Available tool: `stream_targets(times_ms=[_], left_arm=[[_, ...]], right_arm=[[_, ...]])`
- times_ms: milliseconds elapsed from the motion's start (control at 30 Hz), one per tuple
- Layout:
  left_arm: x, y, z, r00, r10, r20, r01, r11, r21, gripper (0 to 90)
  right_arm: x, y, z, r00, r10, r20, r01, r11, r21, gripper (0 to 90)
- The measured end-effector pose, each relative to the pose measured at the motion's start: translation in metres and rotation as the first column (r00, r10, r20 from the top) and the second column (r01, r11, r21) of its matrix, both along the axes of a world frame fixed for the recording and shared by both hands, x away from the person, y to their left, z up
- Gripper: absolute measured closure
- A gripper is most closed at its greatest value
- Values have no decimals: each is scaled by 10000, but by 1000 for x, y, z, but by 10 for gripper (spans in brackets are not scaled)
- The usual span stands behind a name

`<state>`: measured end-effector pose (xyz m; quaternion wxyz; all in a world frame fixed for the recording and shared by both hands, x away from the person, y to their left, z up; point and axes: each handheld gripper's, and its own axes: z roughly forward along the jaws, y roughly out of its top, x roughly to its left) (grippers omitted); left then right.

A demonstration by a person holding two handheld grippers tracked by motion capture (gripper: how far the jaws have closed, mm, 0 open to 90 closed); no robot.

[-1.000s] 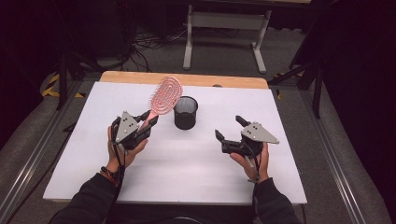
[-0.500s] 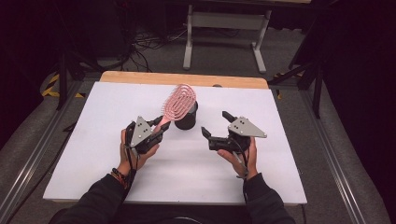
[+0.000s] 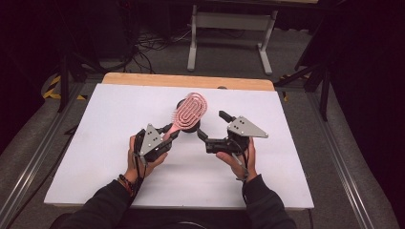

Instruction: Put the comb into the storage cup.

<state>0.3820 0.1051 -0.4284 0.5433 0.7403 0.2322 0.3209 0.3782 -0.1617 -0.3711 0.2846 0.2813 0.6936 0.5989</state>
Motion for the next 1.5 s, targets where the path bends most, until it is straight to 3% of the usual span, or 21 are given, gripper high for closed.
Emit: stream_targets(times_ms=[133, 233, 333, 533, 667, 733, 767, 867, 1200, 1333, 1500], left_arm=[[-2, -3, -2, 9998, -219, -25, 219, 9997, 51, 694], [-3, -5, -3, 9995, -312, 18, 311, 9994, 160, 694], [-4, -7, -4, 9992, -391, -20, 391, 9992, 113, 694], [-8, -11, -4, 9981, -602, 114, 599, 9979, 244, 694], [-10, -13, -6, 9977, -640, 201, 632, 9974, 358, 694], [-10, -14, -7, 9977, -636, 229, 625, 9971, 441, 694], [-10, -14, -7, 9977, -640, 227, 630, 9970, 450, 694], [-10, -16, -8, 9977, -635, 243, 624, 9970, 453, 694], [-11, -18, -11, 9970, -732, 251, 715, 9955, 617, 694], [-8, -18, -13, 9970, -757, 127, 746, 9946, 726, 695], [-6, -20, -15, 9971, -758, -60, 760, 9931, 893, 695]], right_arm=[[1, 4, -1, 10000, -9, -94, 11, 9998, 209, 20], [1, 10, -1, 9995, 217, -208, -216, 9998, 31, 13], [1, 14, -2, 9999, 52, -149, -53, 10000, -42, 11], [3, 17, -2, 9993, 109, -354, -97, 9994, 332, 20], [4, 18, -2, 9994, -8, -333, 20, 9993, 374, 79], [5, 16, -2, 9992, 83, -391, -58, 9979, 648, 107], [6, 13, -2, 9983, 159, -556, -106, 9955, 944, 137], [9, 10, -3, 9956, 338, -868, -229, 9920, 1244, 181], [16, 3, -8, 9865, 732, -1466, -432, 9792, 1981, 358], [16, -1, -8, 9846, 936, -1478, -570, 9704, 2346, 525], [14, -2, -8, 9839, 1232, -1296, -892, 9664, 2410, 600]])
